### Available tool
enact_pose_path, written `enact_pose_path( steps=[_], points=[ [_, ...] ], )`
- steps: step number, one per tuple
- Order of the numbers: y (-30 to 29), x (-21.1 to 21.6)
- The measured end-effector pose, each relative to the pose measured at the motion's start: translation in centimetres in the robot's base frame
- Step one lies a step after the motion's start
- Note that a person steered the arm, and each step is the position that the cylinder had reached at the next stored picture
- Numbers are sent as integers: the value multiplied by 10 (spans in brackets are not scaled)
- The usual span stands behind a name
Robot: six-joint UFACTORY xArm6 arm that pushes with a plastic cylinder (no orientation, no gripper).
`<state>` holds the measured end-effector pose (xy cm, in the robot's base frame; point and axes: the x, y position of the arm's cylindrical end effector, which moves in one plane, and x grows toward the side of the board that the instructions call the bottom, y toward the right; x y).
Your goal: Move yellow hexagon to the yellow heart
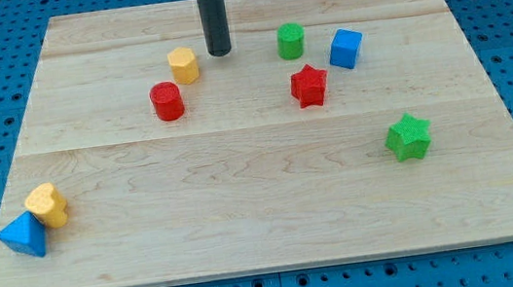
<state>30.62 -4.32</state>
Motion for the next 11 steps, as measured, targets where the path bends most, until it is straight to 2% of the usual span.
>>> enact_pose_path(
  steps=[1, 3, 6, 9, 11],
  points=[
    [-25, 15],
    [-79, 13],
    [-114, 15],
    [-127, 64],
    [-147, 64]
  ],
)
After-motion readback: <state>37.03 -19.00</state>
